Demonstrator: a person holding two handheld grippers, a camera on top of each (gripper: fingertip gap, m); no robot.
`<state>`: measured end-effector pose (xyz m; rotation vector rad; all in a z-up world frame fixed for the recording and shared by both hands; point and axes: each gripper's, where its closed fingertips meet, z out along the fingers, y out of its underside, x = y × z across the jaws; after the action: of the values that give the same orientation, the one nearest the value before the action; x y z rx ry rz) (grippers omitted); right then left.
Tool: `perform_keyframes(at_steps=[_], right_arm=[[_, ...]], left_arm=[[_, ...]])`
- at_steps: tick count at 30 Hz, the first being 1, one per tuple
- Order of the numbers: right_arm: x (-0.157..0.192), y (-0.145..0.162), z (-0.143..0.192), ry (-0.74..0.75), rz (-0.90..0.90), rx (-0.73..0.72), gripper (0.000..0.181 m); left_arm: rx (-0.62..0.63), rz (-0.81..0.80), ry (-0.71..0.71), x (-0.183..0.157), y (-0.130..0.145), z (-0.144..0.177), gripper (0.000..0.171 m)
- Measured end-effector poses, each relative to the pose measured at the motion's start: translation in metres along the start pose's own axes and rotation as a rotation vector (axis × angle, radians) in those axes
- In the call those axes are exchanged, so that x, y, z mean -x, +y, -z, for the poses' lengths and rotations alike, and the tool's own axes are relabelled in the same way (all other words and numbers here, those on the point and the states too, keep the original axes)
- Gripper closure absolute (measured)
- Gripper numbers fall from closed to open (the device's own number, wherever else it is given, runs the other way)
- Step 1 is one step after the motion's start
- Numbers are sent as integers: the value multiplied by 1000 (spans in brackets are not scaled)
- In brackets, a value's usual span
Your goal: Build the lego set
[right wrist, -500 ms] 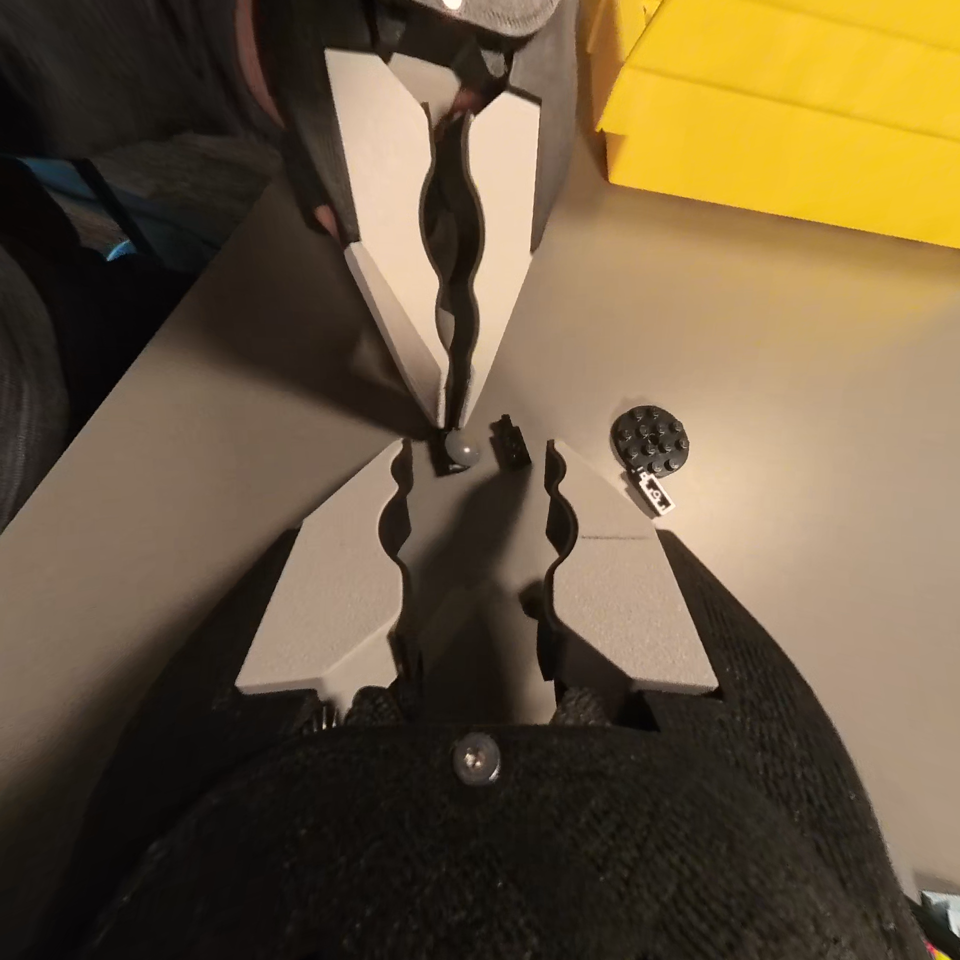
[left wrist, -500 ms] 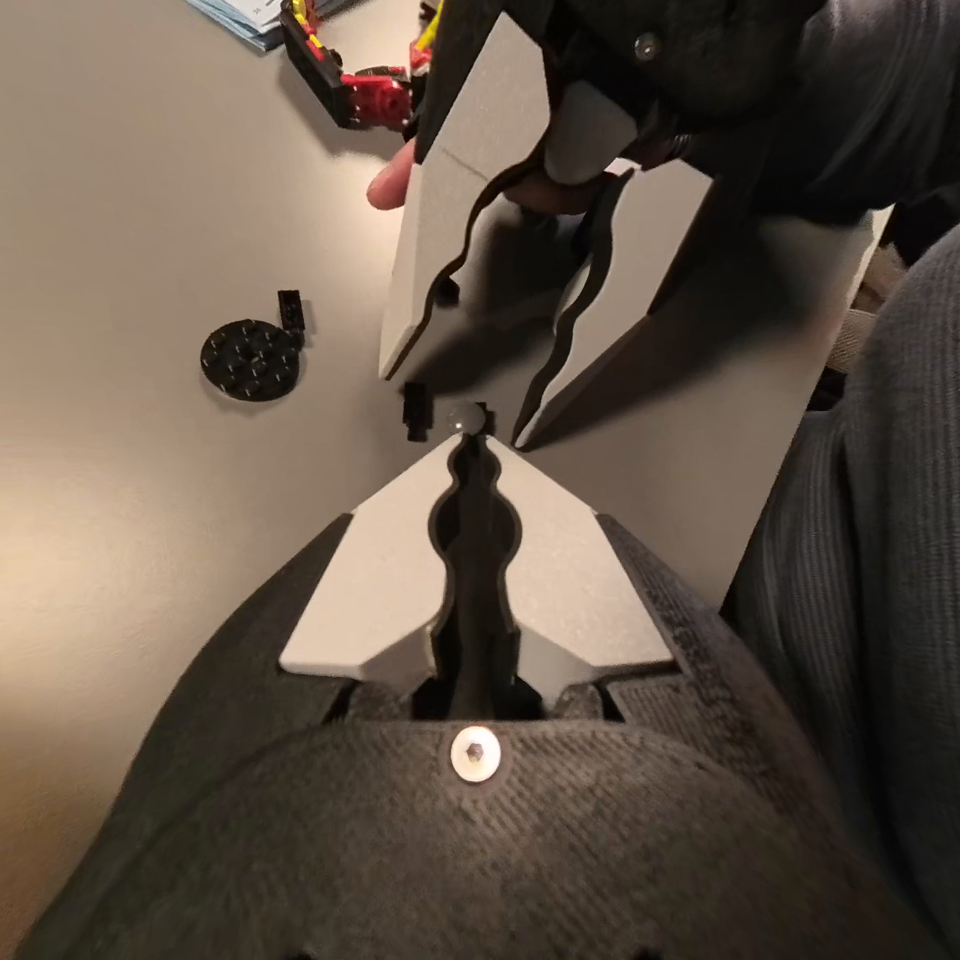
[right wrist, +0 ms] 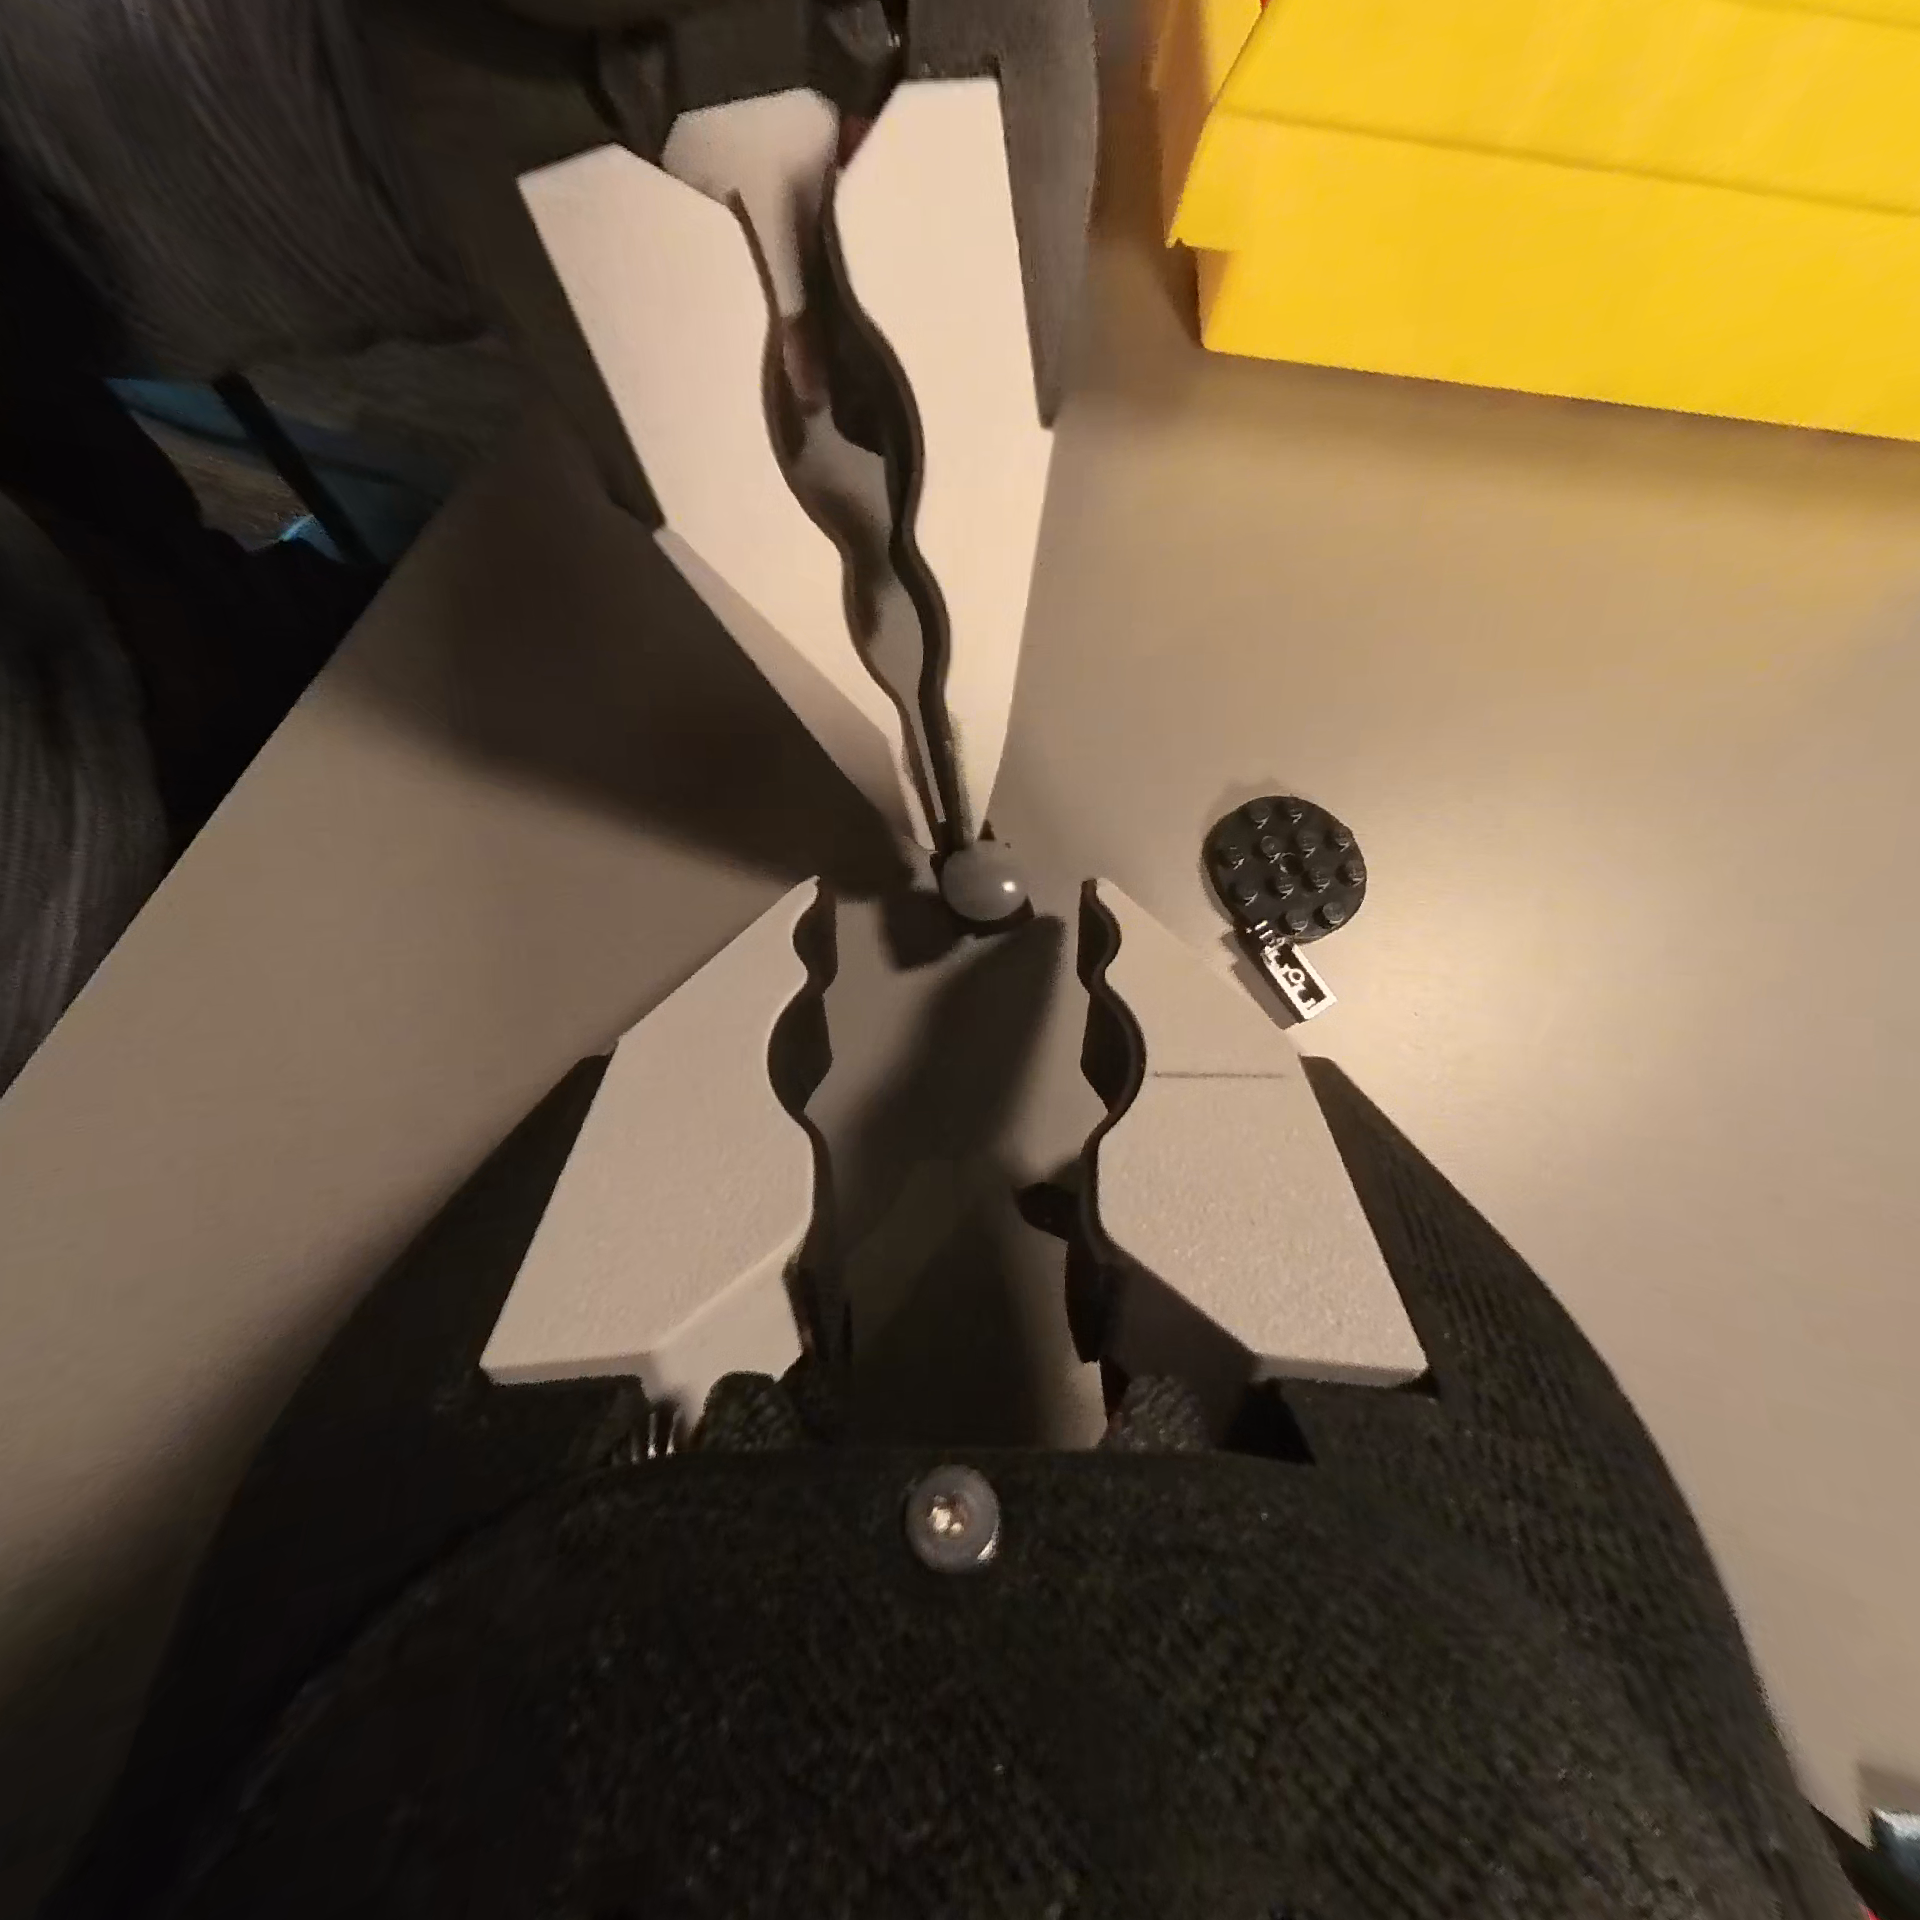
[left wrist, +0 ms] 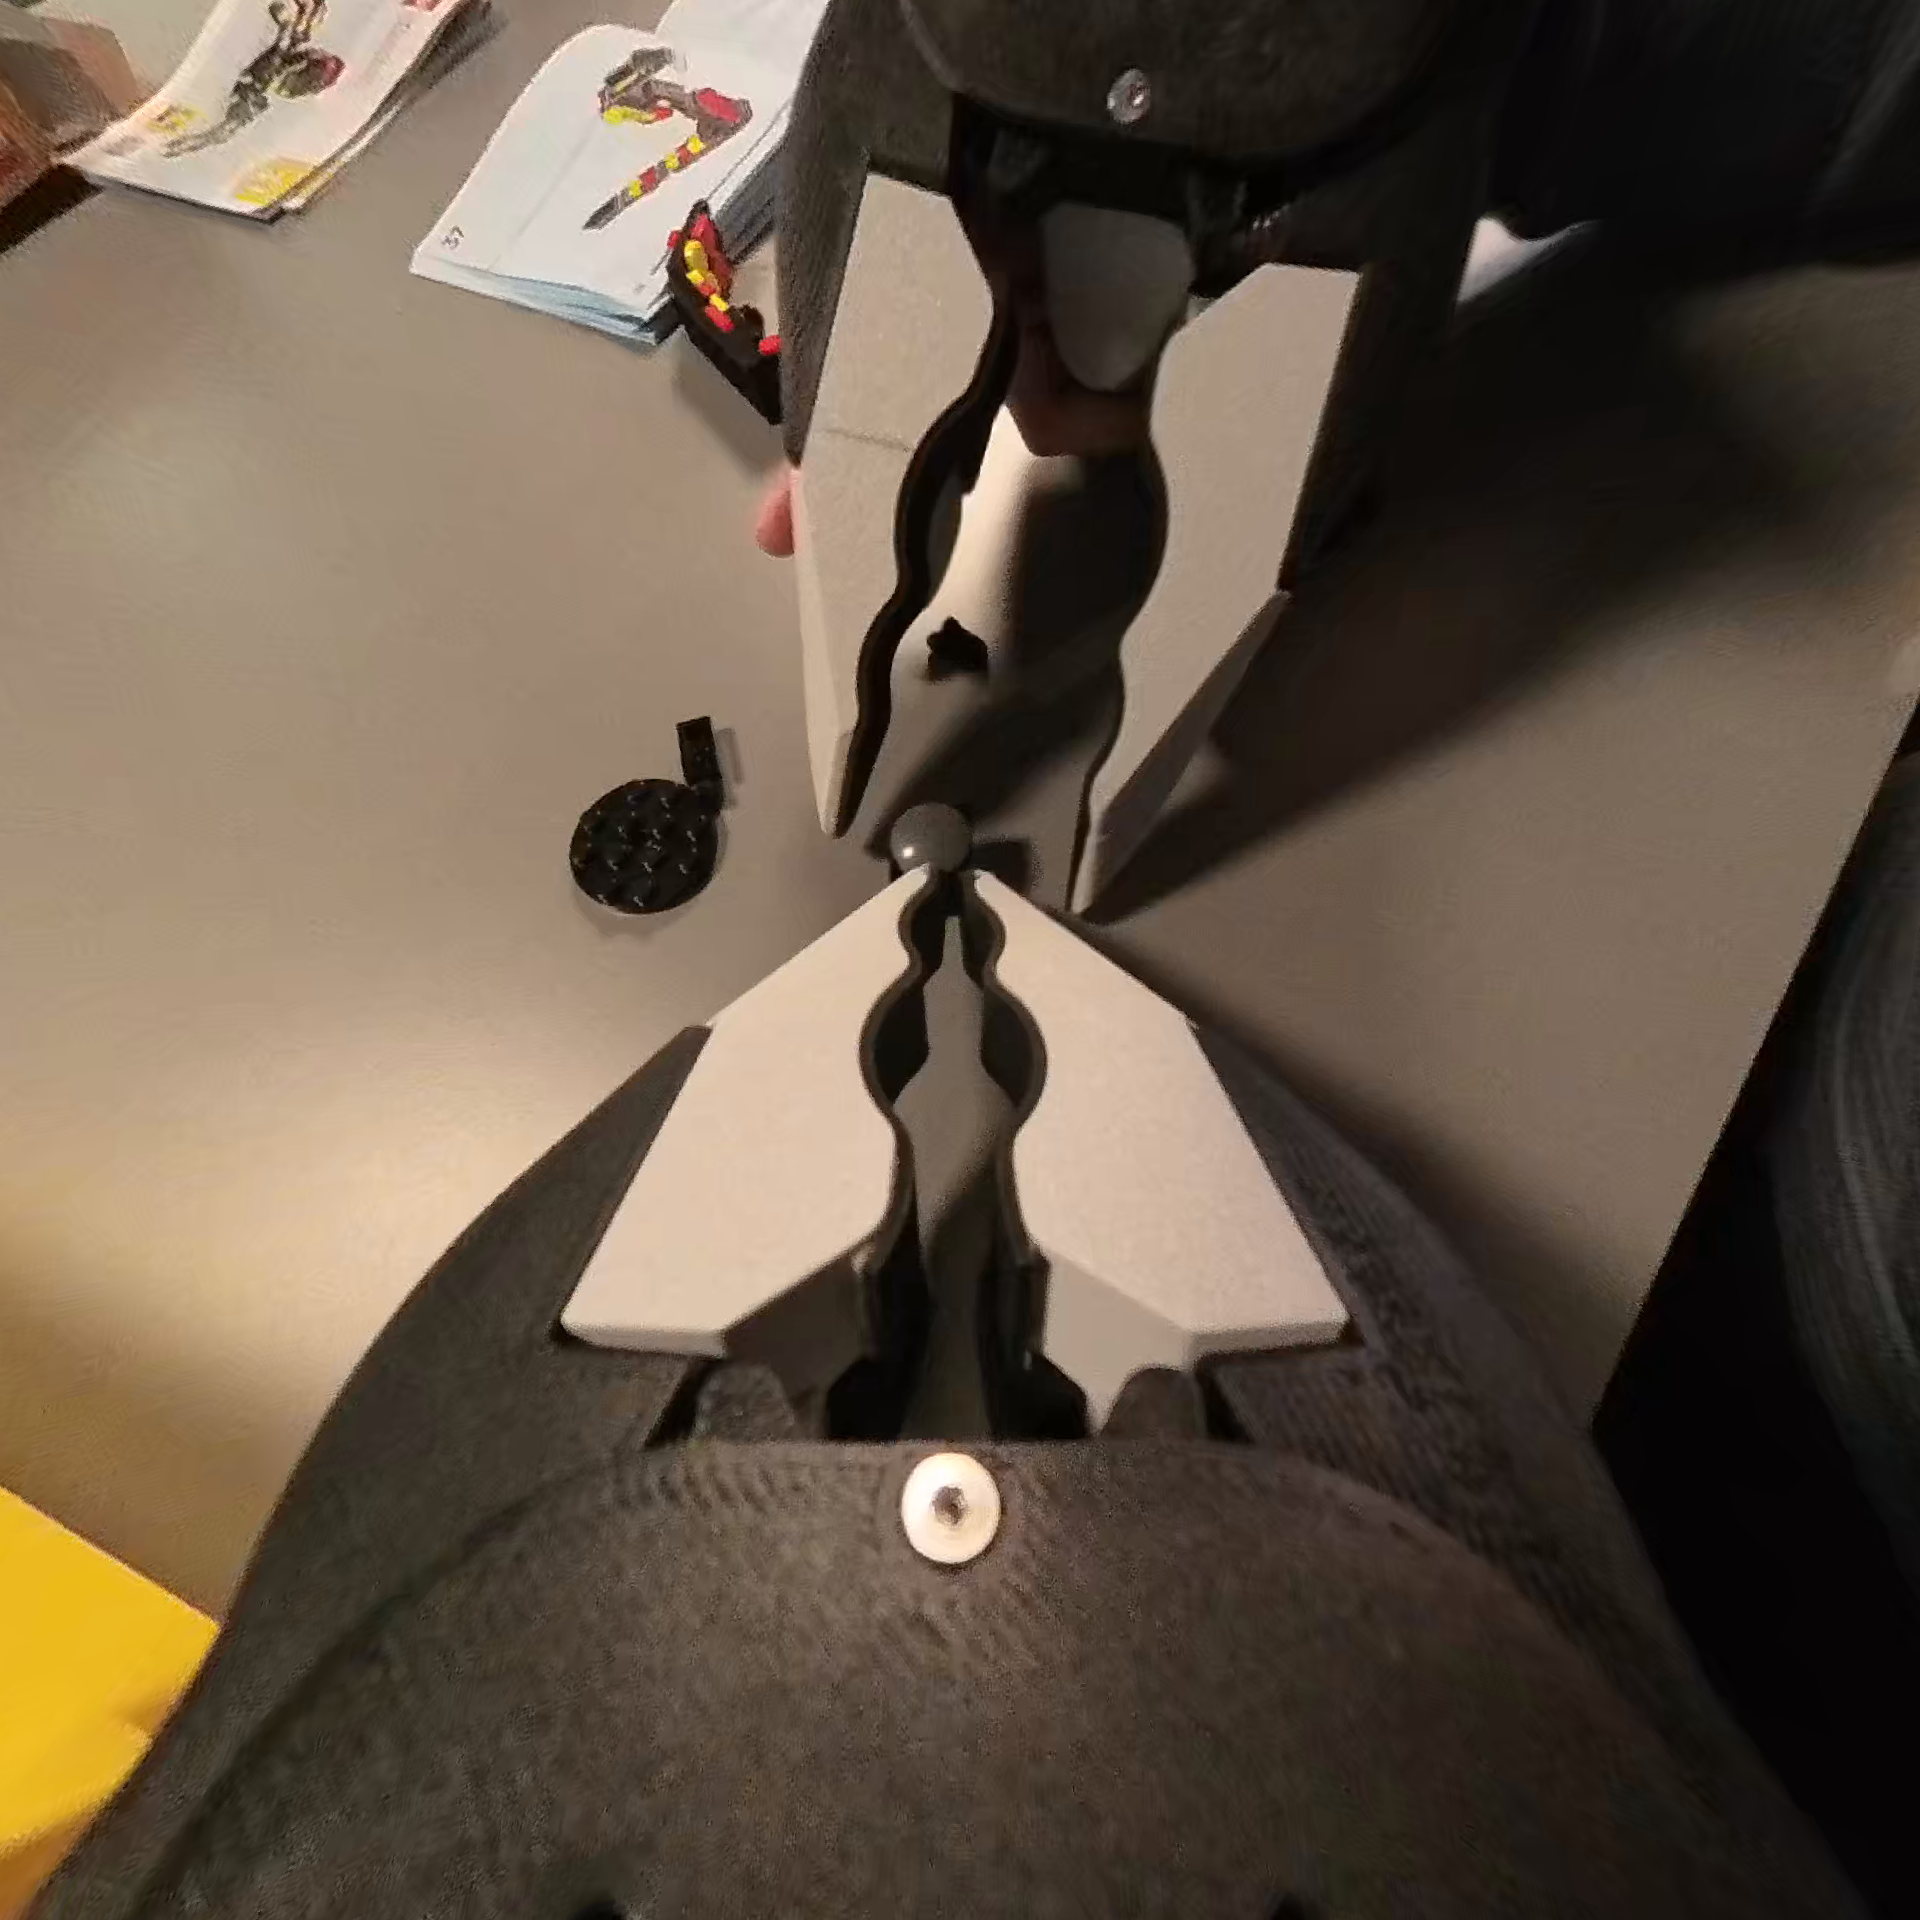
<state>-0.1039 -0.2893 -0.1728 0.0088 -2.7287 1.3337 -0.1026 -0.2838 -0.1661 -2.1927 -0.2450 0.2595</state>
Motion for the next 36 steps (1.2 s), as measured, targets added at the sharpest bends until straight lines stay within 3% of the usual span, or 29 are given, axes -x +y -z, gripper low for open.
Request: perform_keyframes(at_steps=[18, 27, 36], right_arm=[[-1, 1, -6, -90, -33, 24, 148], [-5, 1, -7, -80, -28, 26, 165], [-6, 1, -7, -81, -40, 26, 166]], left_arm=[[58, -55, -18, 3, 10, -3, 171], [57, -41, -16, 4, 10, -3, 170], [43, 14, 11, 6, 11, 1, 149]])
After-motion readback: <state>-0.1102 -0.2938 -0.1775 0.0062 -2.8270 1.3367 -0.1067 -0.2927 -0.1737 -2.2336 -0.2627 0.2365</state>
